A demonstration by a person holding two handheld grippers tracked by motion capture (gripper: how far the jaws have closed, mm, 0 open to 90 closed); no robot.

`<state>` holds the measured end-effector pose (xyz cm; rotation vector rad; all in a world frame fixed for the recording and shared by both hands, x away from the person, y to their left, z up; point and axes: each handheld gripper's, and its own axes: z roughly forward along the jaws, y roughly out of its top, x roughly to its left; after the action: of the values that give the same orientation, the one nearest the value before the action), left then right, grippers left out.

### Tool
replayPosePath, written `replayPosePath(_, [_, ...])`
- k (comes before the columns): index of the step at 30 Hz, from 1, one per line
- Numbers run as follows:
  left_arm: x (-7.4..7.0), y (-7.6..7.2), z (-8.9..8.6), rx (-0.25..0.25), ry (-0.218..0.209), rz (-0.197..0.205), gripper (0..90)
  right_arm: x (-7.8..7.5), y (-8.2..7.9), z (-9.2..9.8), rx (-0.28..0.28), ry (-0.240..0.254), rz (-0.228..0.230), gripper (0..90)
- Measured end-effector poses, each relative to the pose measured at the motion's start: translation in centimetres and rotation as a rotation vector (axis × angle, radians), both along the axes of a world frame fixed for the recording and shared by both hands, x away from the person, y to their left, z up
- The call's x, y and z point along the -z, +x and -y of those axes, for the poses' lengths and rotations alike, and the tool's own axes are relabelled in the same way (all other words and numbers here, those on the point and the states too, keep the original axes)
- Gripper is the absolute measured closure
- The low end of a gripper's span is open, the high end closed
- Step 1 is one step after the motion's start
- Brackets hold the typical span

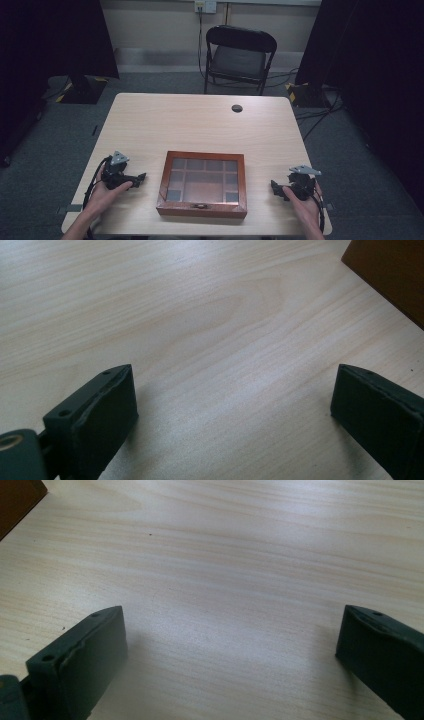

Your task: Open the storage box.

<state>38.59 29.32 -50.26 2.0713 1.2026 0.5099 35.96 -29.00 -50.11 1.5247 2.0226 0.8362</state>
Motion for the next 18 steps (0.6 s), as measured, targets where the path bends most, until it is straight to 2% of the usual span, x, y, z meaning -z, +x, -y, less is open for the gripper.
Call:
replayPosePath(8, [0.00, 0.00, 0.01, -0.001, -0.001, -0.001, 4.0, -0.11, 0.01, -0.04, -0.018, -0.003, -0.010, 0.0])
replayPosePath(10, [0.00, 0.00, 0.01, 0.000, -0.001, -0.001, 4.0, -0.24, -0.02, -0.01, -0.020, -0.005, -0.011, 4.4])
replayPosePath(12, [0.00, 0.00, 0.00, -0.001, 0.000, 0.000, 4.0, -0.46, -0.11, 0.00, -0.032, 0.001, -0.003, 15.1])
replayPosePath(15, [0.00, 0.00, 0.00, 0.000, -0.001, 0.000, 4.0, -0.60, -0.05, -0.08, -0.038, 0.012, -0.008, 14.3])
replayPosePath(16, [0.00, 0.00, 0.00, 0.000, -0.001, -0.001, 4.0, -0.67, -0.07, -0.29, -0.051, -0.004, -0.017, 15.6])
replayPosePath(18, [0.01, 0.00, 0.01, 0.000, -0.002, 0.000, 4.0, -0.83, -0.05, -0.57, -0.066, 0.006, -0.032, 16.6])
